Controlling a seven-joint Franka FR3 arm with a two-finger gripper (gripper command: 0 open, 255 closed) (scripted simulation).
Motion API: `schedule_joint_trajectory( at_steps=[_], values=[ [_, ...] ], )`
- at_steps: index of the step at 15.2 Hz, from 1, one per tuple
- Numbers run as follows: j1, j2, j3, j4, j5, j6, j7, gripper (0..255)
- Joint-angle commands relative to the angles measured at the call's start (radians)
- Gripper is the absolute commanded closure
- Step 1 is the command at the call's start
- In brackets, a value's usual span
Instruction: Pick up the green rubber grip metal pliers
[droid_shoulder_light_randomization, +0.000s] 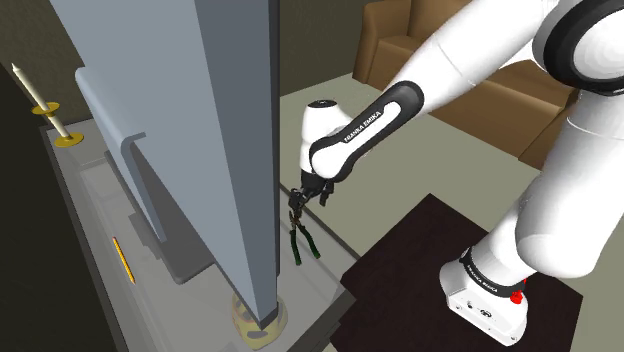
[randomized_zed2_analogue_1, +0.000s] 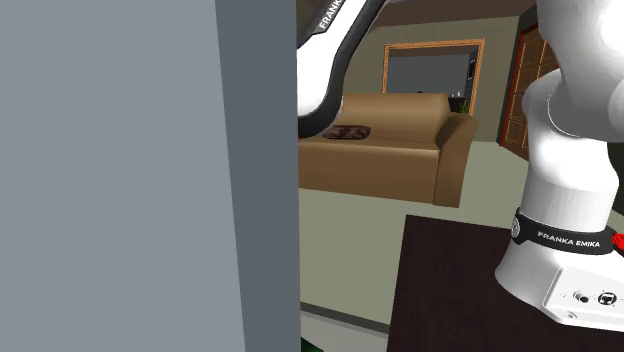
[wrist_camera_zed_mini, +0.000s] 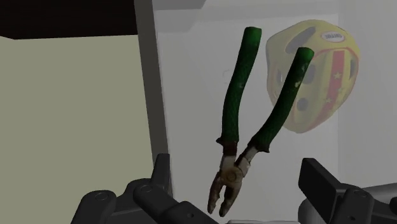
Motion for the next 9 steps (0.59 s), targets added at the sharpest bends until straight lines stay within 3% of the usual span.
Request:
schedule_joint_trajectory(
  at_steps=[1,4,9],
  values=[
    [0.014,0.087,0.001,0.054,-0.004,0.033,0.018,0],
    [0.037,0.201,0.001,0.131,-0.005,0.069,0.041,0],
    [0.045,0.267,-0.008,0.145,-0.013,0.119,0.038,0]
  ],
)
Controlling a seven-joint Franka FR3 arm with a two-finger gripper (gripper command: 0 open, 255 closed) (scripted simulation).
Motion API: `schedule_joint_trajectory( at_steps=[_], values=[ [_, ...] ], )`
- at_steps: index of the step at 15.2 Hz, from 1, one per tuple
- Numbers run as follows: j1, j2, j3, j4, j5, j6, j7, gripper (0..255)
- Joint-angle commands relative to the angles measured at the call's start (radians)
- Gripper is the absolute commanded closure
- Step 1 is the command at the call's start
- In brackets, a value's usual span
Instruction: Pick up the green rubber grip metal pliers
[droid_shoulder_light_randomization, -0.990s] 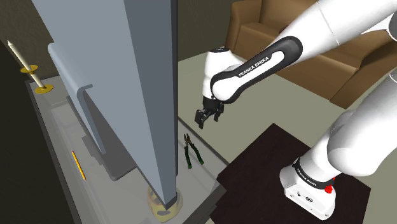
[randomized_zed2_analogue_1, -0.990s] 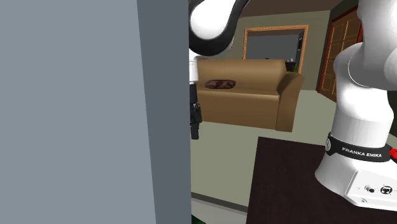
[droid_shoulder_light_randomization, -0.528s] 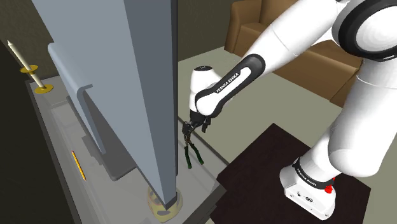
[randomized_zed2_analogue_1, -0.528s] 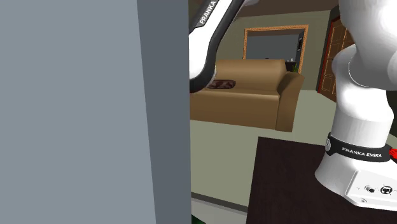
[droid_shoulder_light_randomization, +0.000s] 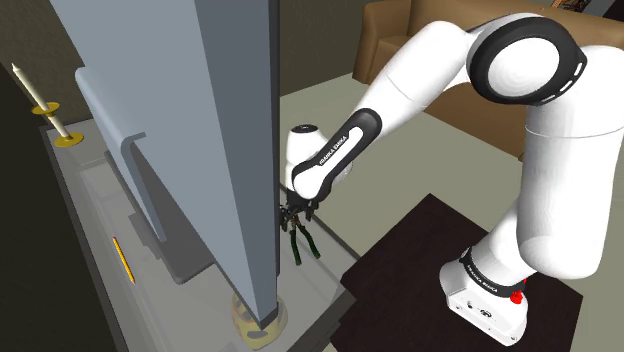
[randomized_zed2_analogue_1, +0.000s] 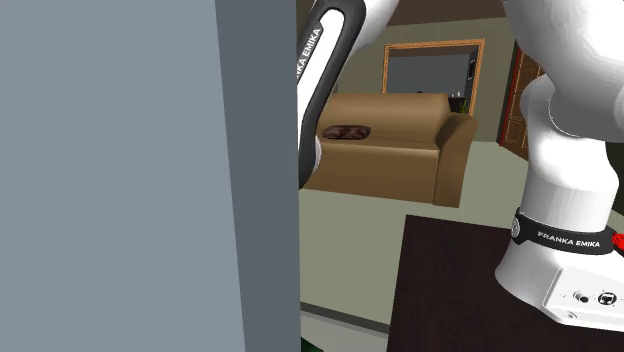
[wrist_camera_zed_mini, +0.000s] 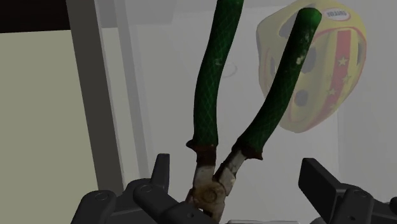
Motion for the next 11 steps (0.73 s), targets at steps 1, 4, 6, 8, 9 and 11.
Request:
schedule_joint_trajectory(
  at_steps=[1,4,6,8,9,11],
  values=[
    [0.004,0.03,-0.004,0.008,-0.003,0.022,-0.001,0],
    [0.006,0.051,-0.007,0.014,-0.006,0.037,-0.002,0],
    [0.007,0.051,-0.006,0.014,-0.006,0.037,-0.002,255],
    [0.007,0.051,-0.006,0.013,-0.005,0.037,-0.002,255],
    [0.007,0.051,-0.006,0.013,-0.006,0.037,-0.002,255],
    [0.007,0.05,-0.006,0.013,-0.005,0.037,-0.001,255]
  ],
)
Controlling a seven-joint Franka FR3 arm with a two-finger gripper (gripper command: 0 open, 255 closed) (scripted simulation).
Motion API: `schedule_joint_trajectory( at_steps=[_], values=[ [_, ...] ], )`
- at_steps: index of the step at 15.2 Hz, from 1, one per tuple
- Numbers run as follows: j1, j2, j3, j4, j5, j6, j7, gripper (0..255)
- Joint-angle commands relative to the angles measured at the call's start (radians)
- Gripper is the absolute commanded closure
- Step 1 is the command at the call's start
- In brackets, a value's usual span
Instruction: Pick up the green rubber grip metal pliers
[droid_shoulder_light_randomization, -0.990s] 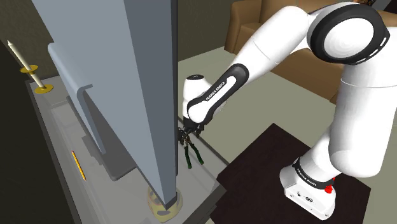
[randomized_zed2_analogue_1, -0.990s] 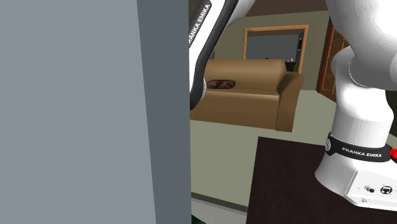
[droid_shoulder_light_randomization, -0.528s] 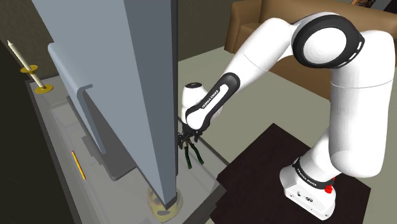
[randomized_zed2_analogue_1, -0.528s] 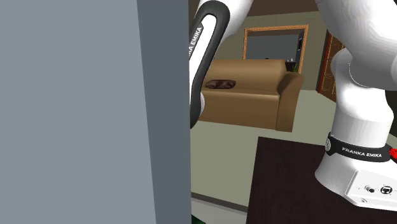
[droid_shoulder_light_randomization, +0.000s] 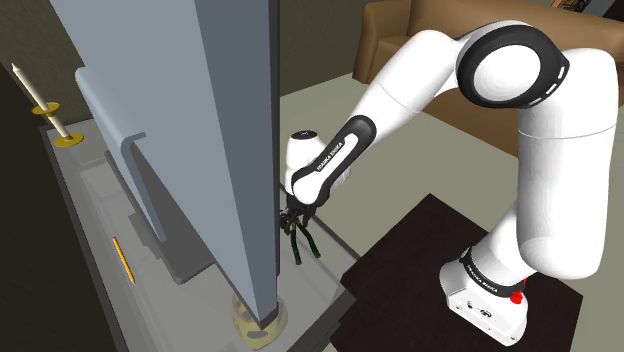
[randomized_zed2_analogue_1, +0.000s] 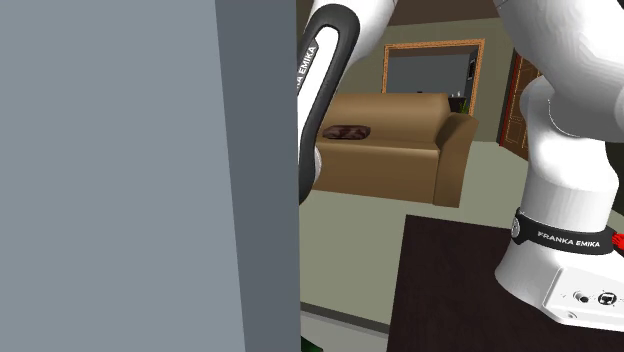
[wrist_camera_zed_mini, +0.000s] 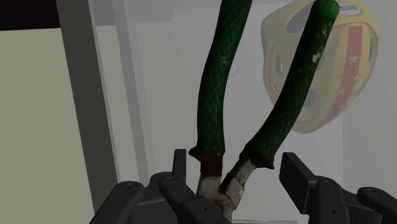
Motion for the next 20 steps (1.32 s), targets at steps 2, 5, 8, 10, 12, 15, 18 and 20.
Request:
schedule_joint_trajectory(
  at_steps=[2,5,8,10,12,15,18,20],
  values=[
    [0.001,0.0,0.001,-0.001,0.0,-0.001,0.0,255],
    [-0.001,-0.011,0.003,-0.003,0.001,-0.01,0.0,255],
    [-0.006,-0.052,0.008,-0.014,0.006,-0.039,0.002,255],
    [-0.009,-0.078,0.012,-0.02,0.009,-0.059,0.004,255],
    [-0.012,-0.104,0.015,-0.025,0.012,-0.08,0.005,255],
    [-0.016,-0.142,0.02,-0.031,0.017,-0.112,0.007,255],
    [-0.02,-0.18,0.024,-0.035,0.022,-0.145,0.008,255],
    [-0.022,-0.194,0.026,-0.036,0.024,-0.158,0.009,255]
  ],
)
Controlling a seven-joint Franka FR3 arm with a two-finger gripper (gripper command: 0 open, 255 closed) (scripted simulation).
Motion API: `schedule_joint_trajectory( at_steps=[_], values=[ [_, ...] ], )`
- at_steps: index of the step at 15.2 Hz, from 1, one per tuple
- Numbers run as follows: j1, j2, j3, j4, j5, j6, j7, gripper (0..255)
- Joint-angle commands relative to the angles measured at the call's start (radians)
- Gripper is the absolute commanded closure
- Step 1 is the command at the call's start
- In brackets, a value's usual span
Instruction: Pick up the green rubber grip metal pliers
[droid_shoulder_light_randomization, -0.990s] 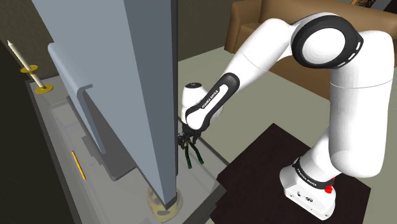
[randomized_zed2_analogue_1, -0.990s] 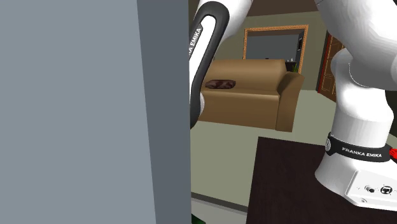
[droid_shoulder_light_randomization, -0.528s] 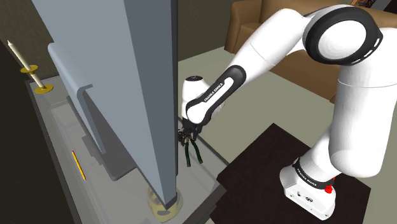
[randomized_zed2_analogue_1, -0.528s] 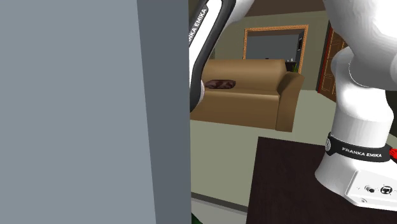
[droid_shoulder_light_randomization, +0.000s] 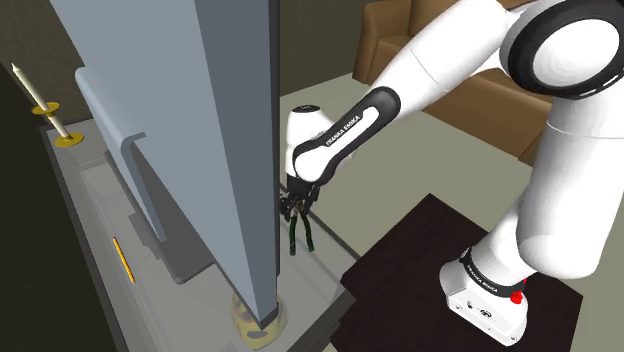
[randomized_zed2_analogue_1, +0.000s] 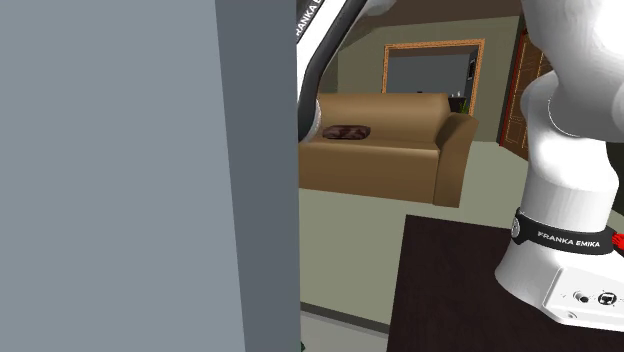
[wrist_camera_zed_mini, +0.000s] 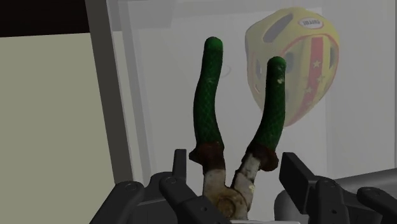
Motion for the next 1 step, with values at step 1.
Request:
schedule_joint_trajectory(
  at_steps=[1],
  values=[
    [-0.001,-0.01,0.001,-0.003,0.002,-0.006,0.001,255]
  ],
)
